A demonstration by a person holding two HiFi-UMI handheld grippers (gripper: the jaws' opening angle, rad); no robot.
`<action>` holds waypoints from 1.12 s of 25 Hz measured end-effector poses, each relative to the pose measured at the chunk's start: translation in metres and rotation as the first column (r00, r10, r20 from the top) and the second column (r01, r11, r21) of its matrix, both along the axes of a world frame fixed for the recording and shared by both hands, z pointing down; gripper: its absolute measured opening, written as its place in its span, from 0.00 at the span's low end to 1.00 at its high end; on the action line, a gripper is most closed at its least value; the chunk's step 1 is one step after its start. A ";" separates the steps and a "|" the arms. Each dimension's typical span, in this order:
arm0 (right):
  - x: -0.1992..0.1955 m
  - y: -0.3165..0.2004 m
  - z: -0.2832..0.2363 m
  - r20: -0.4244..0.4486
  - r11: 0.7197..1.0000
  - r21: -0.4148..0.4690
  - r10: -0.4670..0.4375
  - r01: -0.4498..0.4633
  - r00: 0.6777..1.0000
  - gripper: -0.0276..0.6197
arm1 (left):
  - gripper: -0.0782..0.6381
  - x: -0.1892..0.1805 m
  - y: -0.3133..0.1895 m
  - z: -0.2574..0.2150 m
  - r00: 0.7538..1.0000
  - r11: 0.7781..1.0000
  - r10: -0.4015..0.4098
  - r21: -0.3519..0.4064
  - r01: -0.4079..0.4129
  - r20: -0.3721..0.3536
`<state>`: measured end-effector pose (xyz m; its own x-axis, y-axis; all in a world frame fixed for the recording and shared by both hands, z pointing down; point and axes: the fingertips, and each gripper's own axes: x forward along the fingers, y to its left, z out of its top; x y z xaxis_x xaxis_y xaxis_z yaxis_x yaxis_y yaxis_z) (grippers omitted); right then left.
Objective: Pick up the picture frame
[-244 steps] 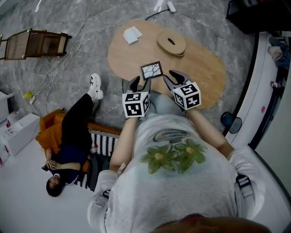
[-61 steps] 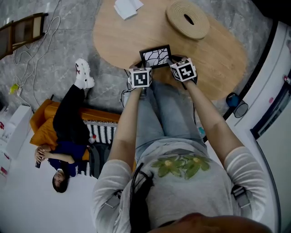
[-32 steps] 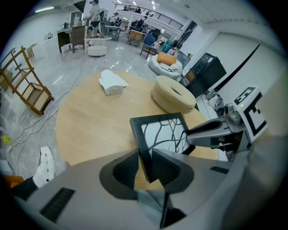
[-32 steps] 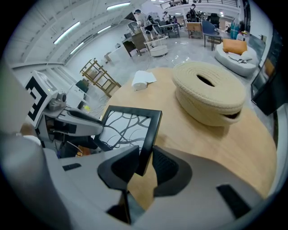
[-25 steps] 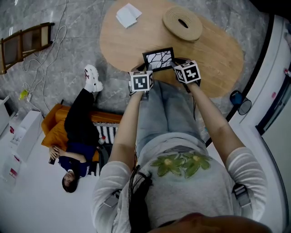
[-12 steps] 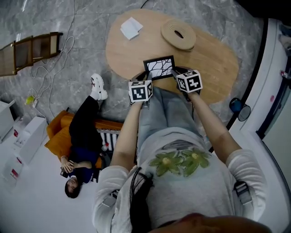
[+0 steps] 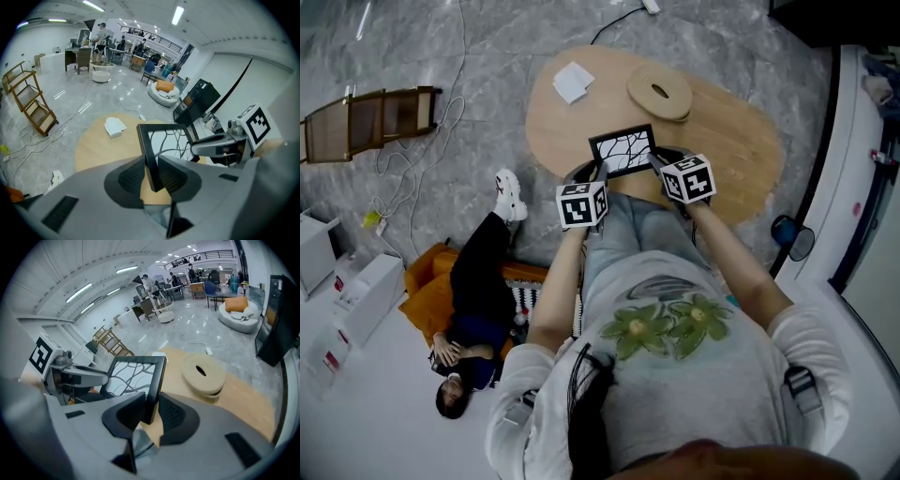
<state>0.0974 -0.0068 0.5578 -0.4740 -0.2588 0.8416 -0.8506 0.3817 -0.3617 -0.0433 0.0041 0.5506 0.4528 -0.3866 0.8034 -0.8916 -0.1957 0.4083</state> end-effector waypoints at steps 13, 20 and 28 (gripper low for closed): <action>-0.003 -0.004 -0.066 0.015 0.995 0.101 0.024 -0.026 1.000 0.19 | 0.24 -0.003 -0.004 -0.065 1.000 0.995 0.005 0.104 -0.004 -0.009; -0.005 -0.004 -0.098 0.039 0.987 0.160 0.001 -0.007 0.999 0.19 | 0.24 -0.005 -0.003 -0.097 1.000 0.988 0.007 0.151 -0.006 -0.006; 0.001 0.003 -0.122 0.072 0.984 0.173 0.030 -0.042 0.997 0.18 | 0.25 0.001 0.004 -0.122 1.000 0.979 0.027 0.201 -0.025 -0.007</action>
<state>0.0989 -0.0035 0.4361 -0.5166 -0.4167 0.7480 -0.8405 0.4136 -0.3500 -0.0419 0.0083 0.4284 0.4720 -0.5276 0.7063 -0.8814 -0.2977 0.3666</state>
